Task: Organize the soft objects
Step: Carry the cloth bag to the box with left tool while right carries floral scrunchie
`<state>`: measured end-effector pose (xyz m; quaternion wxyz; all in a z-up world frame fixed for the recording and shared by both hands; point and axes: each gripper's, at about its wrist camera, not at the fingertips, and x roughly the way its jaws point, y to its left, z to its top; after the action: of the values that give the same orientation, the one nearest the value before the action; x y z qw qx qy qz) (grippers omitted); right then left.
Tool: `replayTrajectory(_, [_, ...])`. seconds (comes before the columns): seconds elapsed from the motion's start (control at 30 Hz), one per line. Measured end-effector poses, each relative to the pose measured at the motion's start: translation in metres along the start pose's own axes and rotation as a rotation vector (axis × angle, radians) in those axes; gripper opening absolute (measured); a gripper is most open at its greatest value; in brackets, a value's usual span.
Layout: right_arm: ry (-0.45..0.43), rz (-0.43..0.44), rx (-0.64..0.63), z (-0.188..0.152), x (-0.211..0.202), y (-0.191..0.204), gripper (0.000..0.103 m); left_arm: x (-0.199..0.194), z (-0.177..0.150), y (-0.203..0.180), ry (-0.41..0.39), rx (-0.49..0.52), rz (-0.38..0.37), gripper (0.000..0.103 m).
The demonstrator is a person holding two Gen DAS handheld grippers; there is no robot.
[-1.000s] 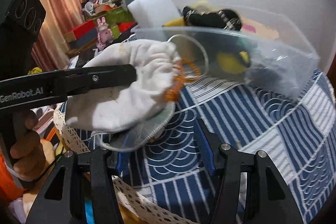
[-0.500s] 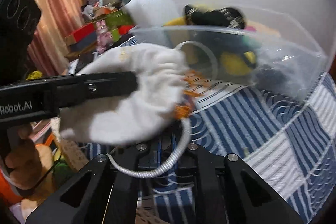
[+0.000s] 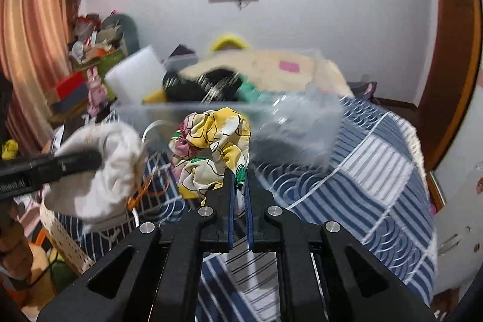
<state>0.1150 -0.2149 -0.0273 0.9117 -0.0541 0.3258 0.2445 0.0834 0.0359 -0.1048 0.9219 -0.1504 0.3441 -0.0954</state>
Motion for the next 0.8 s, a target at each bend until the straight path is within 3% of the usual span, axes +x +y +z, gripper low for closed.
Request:
replayTrajectory(0.4, [-0.161, -0.041, 0.024, 0.043, -0.028, -0.008, 0.006, -0.031, 0.051, -0.025, -0.158, 0.058, 0.008, 0.014])
replayTrajectory(0.8, [-0.237, -0.09, 0.004, 0.074, -0.01, -0.002, 0.006, -0.027, 0.11, -0.041, -0.282, 0.102, 0.084, 0.014])
